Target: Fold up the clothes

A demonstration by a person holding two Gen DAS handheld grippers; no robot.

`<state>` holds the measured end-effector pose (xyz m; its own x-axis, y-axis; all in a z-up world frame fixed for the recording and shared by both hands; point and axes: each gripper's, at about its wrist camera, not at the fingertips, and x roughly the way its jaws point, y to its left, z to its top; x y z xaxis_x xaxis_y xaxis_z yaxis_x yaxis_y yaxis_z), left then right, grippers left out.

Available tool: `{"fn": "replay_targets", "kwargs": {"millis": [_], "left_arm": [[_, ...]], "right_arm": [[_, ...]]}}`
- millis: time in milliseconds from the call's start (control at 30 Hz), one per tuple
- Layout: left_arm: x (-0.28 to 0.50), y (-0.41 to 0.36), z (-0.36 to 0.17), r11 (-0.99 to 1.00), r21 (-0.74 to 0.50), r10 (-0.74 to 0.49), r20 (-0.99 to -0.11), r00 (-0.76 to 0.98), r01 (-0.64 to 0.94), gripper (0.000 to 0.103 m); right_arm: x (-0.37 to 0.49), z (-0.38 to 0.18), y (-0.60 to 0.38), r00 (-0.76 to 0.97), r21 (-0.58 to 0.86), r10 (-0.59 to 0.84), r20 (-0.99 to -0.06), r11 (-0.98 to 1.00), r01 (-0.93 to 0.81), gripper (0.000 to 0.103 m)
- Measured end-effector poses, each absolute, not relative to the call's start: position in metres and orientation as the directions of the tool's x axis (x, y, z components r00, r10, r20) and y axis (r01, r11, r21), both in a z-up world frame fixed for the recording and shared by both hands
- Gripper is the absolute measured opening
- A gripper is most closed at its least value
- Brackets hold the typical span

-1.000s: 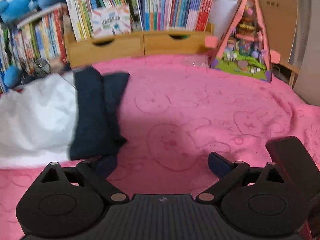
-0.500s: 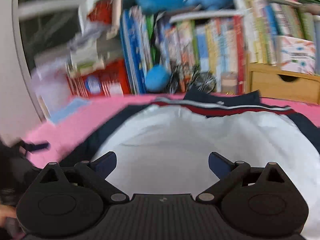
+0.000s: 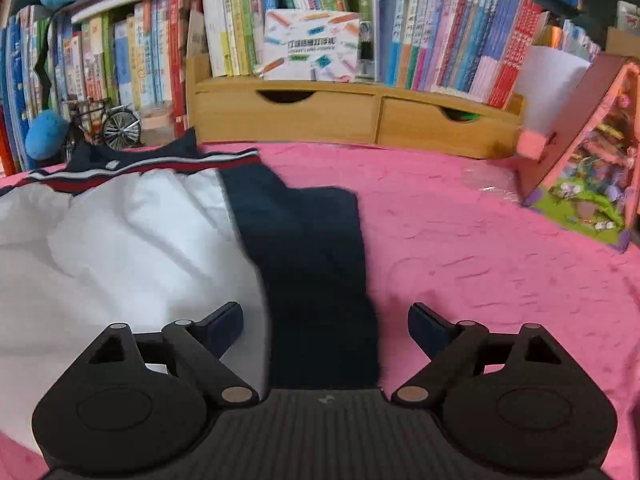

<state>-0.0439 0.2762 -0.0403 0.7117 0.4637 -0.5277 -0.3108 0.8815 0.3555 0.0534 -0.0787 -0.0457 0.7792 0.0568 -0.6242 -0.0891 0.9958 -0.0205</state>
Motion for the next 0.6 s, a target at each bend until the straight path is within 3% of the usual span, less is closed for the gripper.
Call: {"fn": "replay_targets", "kwargs": {"millis": [33,100,167,267,500,533,600], "left_arm": [[-0.044,0.275,-0.029,0.879,0.352,0.467,-0.506,0.725,-0.321,0.103],[-0.037,0.27,-0.001,0.907,0.298,0.411,-0.472,0.78,-0.298,0.103],[-0.021,0.262,0.021,0.946,0.236,0.311,-0.458,0.833,-0.223,0.103],[0.03,0.24,0.026,0.964,0.242,0.216,-0.487,0.846,-0.107,0.103],[0.12,0.233,-0.039,0.913,0.4,0.318,-0.569,0.759,-0.082,0.103],[0.12,0.238,-0.047,0.912,0.402,0.322,-0.566,0.759,-0.087,0.103],[0.115,0.246,-0.053,0.923,0.373,0.304,-0.548,0.779,-0.097,0.103]], "right_arm": [[0.052,-0.039,-0.079,0.788,0.005,0.103,-0.607,0.992,-0.127,0.09],[0.052,-0.024,-0.074,0.799,0.048,0.192,-0.569,0.978,-0.202,0.079],[0.065,-0.015,-0.053,0.774,0.079,0.286,-0.564,0.952,-0.295,0.05],[0.089,-0.011,-0.009,0.716,0.099,0.391,-0.578,0.905,-0.415,0.041],[0.139,-0.038,0.047,0.67,0.066,0.384,-0.635,0.891,-0.449,0.037],[0.146,-0.043,0.045,0.67,0.056,0.362,-0.648,0.9,-0.433,0.03],[0.152,-0.051,0.024,0.672,0.083,0.357,-0.649,0.911,-0.403,0.006]]}}
